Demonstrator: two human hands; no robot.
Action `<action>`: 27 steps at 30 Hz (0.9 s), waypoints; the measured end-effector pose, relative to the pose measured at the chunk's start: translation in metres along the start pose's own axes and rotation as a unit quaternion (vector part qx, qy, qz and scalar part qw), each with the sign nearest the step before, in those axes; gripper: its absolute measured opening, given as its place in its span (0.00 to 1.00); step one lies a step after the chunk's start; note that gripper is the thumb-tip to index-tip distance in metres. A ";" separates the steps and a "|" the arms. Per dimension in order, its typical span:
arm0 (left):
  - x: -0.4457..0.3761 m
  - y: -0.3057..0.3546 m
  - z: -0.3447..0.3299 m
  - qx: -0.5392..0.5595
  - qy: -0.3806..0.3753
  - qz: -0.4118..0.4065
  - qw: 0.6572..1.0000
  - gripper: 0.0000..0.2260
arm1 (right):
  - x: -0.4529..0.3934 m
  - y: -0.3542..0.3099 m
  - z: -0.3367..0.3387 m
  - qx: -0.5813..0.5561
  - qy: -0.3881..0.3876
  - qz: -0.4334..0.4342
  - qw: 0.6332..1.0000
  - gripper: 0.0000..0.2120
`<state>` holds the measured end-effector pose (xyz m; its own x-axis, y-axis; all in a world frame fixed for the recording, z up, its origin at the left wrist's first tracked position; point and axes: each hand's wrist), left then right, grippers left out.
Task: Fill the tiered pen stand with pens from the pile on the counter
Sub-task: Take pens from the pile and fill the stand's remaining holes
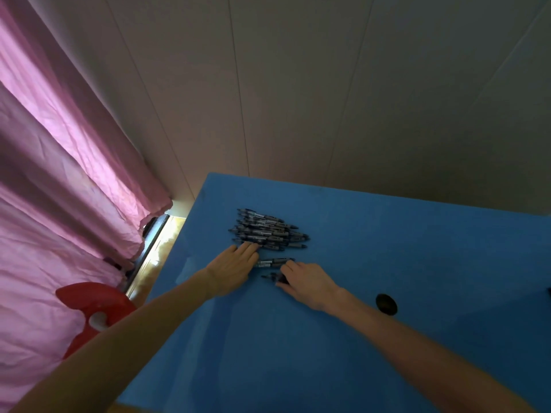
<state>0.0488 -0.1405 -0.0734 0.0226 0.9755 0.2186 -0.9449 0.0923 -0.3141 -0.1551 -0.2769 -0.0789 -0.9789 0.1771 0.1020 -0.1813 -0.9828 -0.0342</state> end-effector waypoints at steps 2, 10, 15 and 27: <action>0.007 -0.002 -0.003 0.001 0.002 -0.006 1.000 0.20 | 0.003 0.001 0.002 -0.029 0.000 -0.034 0.999 0.19; 0.044 -0.025 -0.013 -0.008 -0.021 -0.097 0.995 0.25 | 0.003 0.002 0.005 -0.179 0.008 -0.189 0.966 0.18; 0.053 -0.012 -0.010 0.039 -0.039 -0.066 0.996 0.26 | -0.002 -0.009 0.005 -0.152 0.004 -0.212 0.965 0.16; 0.072 0.026 0.001 0.340 0.057 0.327 0.880 0.28 | 0.021 -0.030 0.001 -0.142 0.021 -0.277 0.950 0.40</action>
<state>0.0256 -0.0683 -0.0644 -0.6018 0.7936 0.0901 -0.7449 -0.5984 0.2952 -0.1706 -0.2437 -0.0745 -0.7279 0.6707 0.1426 -0.6818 -0.6859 -0.2544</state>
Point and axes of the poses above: each hand's wrist, its own x-axis away from the middle knuckle, its own z-axis out of the back of the hand, y = z × x, and after that the axes turned 1 degree about y, right-handed
